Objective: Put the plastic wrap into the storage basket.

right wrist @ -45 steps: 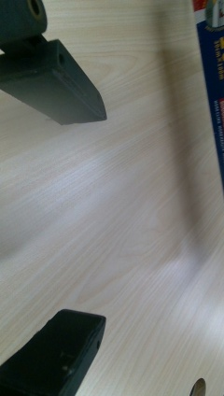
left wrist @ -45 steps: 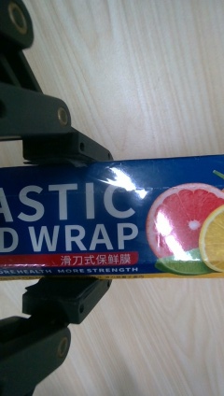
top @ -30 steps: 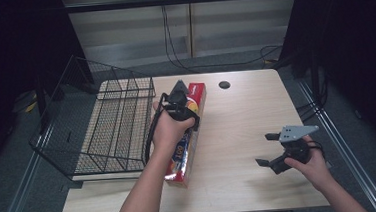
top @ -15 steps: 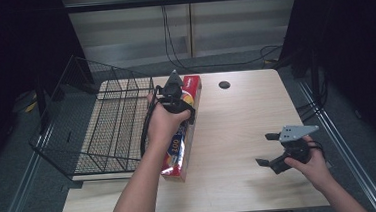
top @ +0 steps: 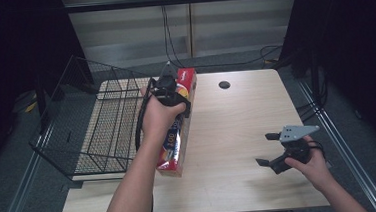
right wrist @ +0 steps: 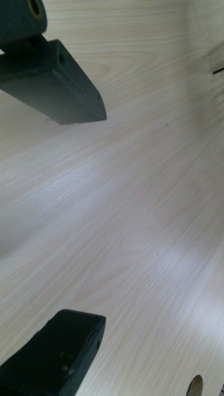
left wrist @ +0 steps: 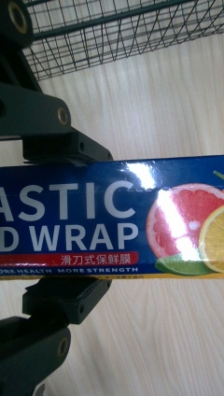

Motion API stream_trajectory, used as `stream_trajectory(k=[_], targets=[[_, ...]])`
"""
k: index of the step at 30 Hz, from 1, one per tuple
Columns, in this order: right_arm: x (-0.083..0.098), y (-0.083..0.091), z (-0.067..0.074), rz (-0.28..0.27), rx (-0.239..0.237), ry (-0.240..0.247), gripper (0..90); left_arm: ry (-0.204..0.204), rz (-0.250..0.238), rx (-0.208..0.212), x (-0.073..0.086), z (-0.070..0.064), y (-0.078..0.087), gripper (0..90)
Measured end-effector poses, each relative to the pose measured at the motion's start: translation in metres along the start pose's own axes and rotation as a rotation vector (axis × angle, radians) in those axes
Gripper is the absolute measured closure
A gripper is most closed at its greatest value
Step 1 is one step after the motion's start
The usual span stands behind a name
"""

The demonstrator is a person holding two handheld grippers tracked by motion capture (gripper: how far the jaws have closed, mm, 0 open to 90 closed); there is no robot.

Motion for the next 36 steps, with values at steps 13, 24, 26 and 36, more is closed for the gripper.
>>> stream_trajectory(k=[13, 24, 26, 36], targets=[[0.0, 0.0, 0.0, -0.003, 0.002, -0.003, 2.8, 0.016, -0.003, -0.005, -0.006, 0.004, 0.017, 44.1], [0.0, 0.001, 0.0, -0.005, 0.006, -0.003, 2.8, 0.021, 0.0, -0.019, -0.011, 0.01, 0.03, 44.1], [0.0, 0.001, 0.0, -0.005, 0.009, -0.002, 2.8, 0.025, -0.002, -0.017, -0.011, 0.011, 0.032, 44.1], [0.0, 0.001, 0.0, -0.004, 0.006, -0.003, 2.8, 0.034, 0.004, -0.032, -0.012, 0.016, 0.041, 44.1]])
Point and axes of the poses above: each handheld gripper's, and its own axes: y roughly backward along the jaws, x roughly out of its underside, z roughly to its left, the point moved 4 cm from there along -y, roughly forward along the jaws, and after that the axes turned 7 degrees about -y, right-handed, at the moved point
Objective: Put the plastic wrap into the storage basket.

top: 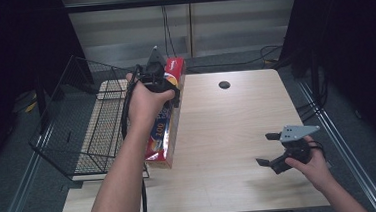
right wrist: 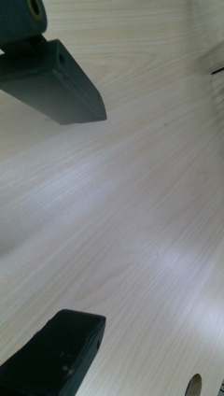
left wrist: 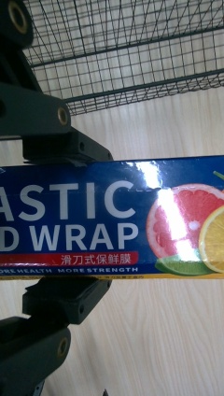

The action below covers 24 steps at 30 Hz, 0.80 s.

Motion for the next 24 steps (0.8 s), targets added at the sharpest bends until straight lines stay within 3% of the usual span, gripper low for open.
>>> stream_trajectory(k=[10, 14, 24], targets=[[0.0, -0.001, 0.0, 0.005, -0.007, -0.002, 2.8, 0.015, 0.007, -0.003, 0.0, 0.008, 0.006, 44.1], [0.0, 0.0, 0.0, 0.0, 0.002, -0.002, 2.8, 0.039, -0.002, 0.006, -0.001, 0.013, 0.01, 44.1], [0.001, -0.001, 0.0, 0.002, -0.005, -0.003, 2.8, 0.065, -0.003, -0.021, -0.001, 0.025, 0.019, 44.1]])
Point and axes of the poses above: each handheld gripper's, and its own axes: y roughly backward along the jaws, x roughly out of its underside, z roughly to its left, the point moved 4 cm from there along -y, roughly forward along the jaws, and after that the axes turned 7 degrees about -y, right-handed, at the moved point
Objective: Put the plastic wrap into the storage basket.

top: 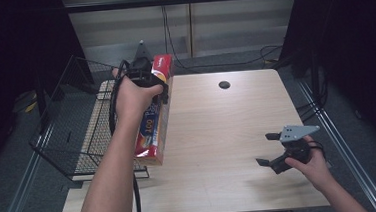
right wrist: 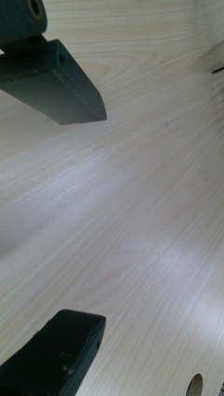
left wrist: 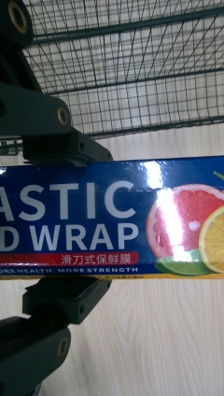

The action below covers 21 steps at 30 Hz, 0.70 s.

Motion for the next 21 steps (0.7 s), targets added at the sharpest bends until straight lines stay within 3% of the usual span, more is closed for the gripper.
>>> stream_trajectory(k=[21], targets=[[0.001, -0.001, 0.001, 0.007, 0.0, 0.001, 2.8, 0.045, -0.003, -0.022, 0.003, 0.026, 0.016, 44.1]])
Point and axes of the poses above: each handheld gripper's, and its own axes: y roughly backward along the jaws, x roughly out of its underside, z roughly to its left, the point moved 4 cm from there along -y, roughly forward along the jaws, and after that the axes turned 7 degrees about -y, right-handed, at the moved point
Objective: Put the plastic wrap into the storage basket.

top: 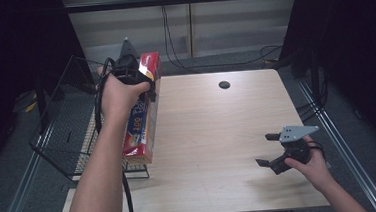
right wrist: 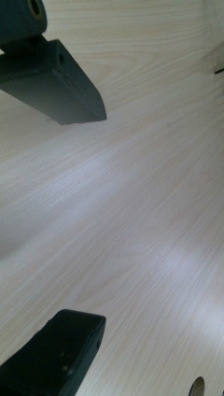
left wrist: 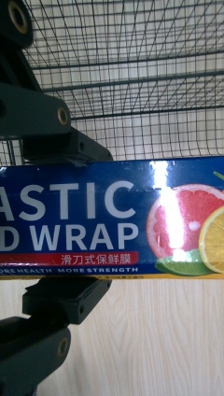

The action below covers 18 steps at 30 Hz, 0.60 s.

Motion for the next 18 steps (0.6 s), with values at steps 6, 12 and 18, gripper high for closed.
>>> stream_trajectory(k=[6, 12, 18], targets=[[0.0, 0.0, 0.0, -0.002, 0.0, 0.001, 2.8, 0.008, -0.006, -0.005, 0.002, 0.011, 0.004, 44.0], [0.0, 0.0, 0.0, 0.001, 0.0, 0.0, 2.8, 0.034, -0.001, -0.007, 0.005, 0.02, 0.007, 44.0], [0.0, 0.0, 0.0, 0.002, -0.001, 0.001, 2.8, 0.034, 0.005, -0.015, 0.006, 0.027, 0.011, 44.1]])
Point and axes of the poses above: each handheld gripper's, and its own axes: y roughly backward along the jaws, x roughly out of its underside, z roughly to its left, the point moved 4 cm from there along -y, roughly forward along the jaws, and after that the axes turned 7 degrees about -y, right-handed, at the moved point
